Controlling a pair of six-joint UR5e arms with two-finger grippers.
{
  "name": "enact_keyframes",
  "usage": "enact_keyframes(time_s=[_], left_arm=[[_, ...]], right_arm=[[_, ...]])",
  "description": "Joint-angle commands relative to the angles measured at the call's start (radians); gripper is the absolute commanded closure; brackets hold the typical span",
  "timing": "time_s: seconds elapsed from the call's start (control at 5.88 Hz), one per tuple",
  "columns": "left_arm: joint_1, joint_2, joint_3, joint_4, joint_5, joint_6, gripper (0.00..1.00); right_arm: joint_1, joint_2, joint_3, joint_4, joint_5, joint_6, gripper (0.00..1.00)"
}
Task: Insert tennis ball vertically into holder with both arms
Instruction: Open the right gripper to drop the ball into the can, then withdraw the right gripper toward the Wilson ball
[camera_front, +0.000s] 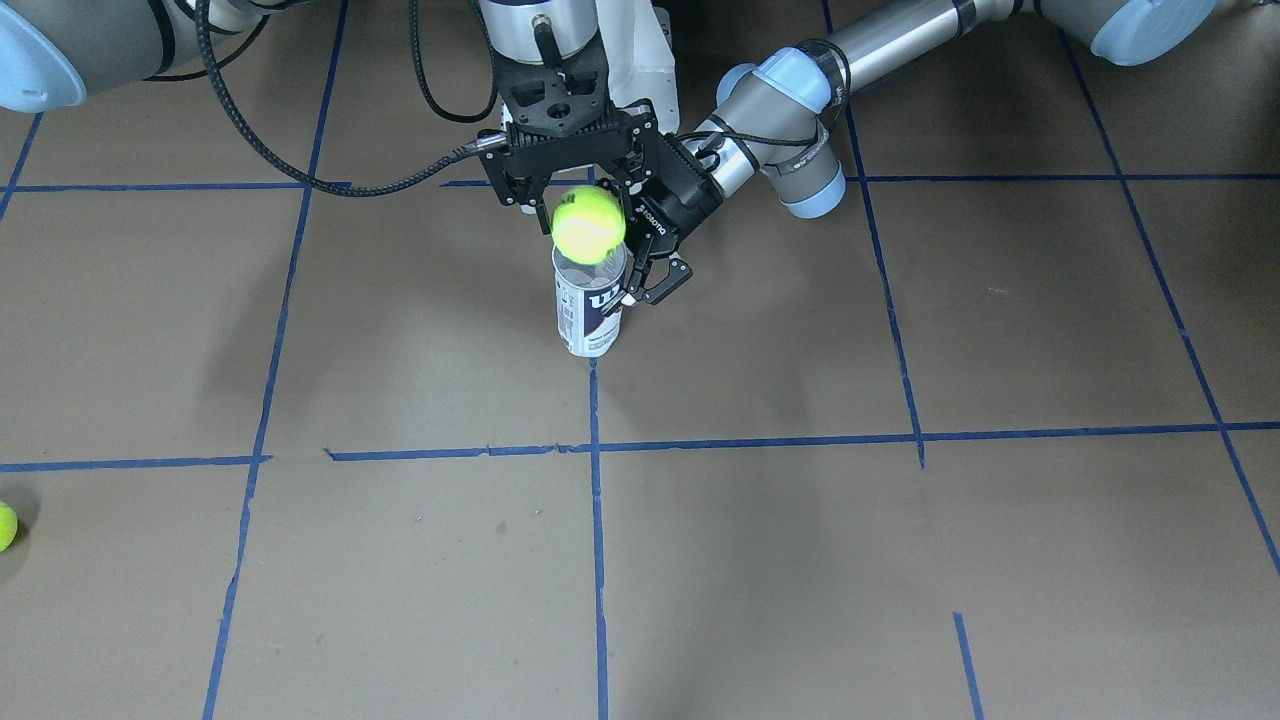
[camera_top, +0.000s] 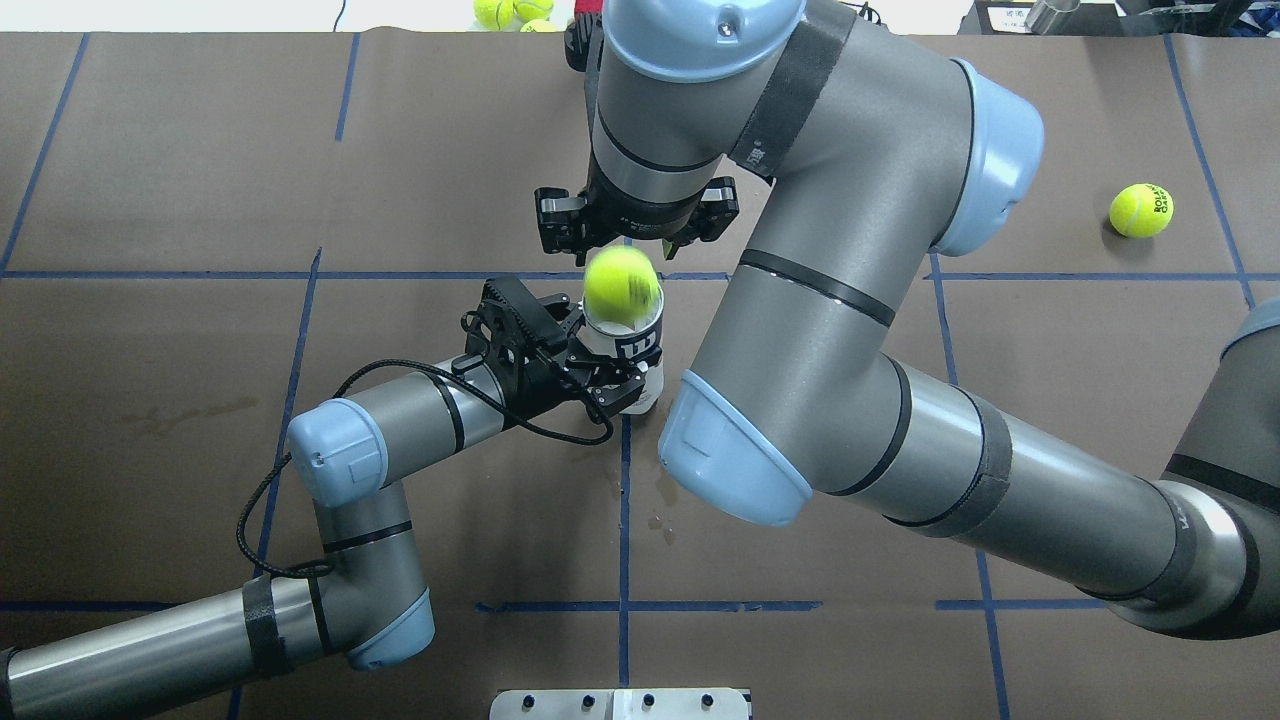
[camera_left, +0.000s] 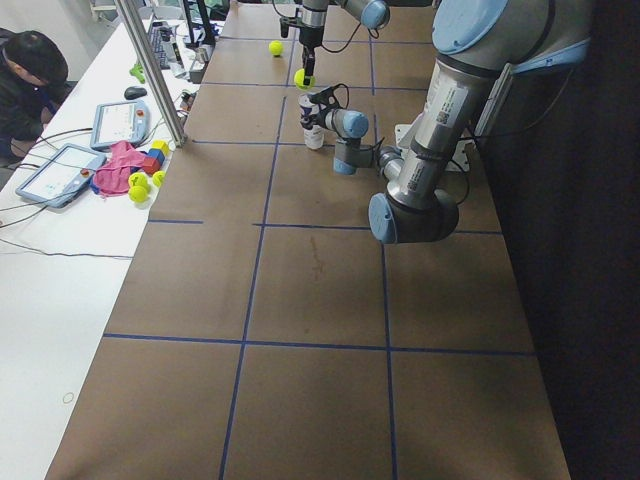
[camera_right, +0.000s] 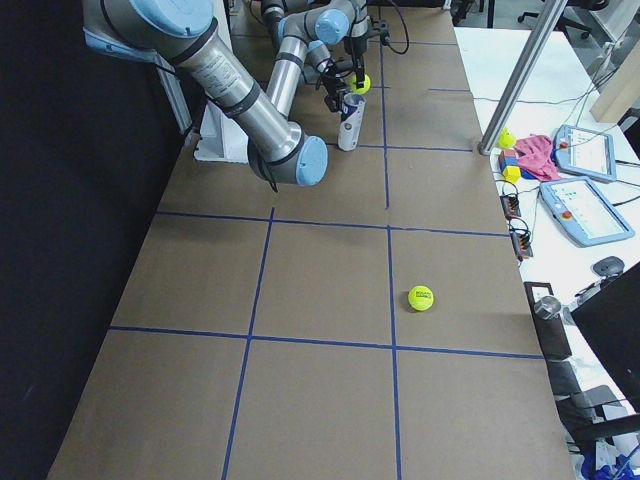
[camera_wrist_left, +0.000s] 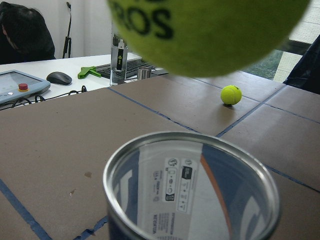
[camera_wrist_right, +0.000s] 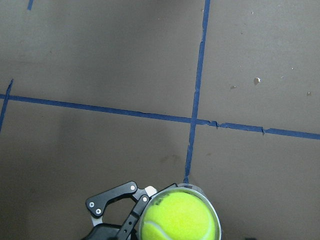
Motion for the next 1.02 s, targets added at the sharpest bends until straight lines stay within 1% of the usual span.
enact_keyframes(time_s=[0.0,0.34,0.51,0.68,0.85], left_arm=[[0.0,0.0,0.0,0.0,0.0,0.0,0.24],[0.0,0.0,0.0,0.0,0.0,0.0,0.22],[0.0,0.0,-0.002,0.0,0.0,0.0,0.21],[0.0,0.0,-0.002,0.0,0.0,0.0,0.21],[0.0,0.0,-0.002,0.0,0.0,0.0,0.21]], right_arm=[[-0.013,-0.003,0.003,0.0,-0.019,0.0,0.03],[-0.013,-0.003,0.028,0.0,-0.016,-0.003,0.01],[0.007,-0.052,0.075,0.0,-0.007,-0.021,0.01],[0.057,-0.095,0.093,0.0,0.014,-0.073,0.01],[0.123,-0.129,0.094,0.0,0.069,-0.15,0.01]])
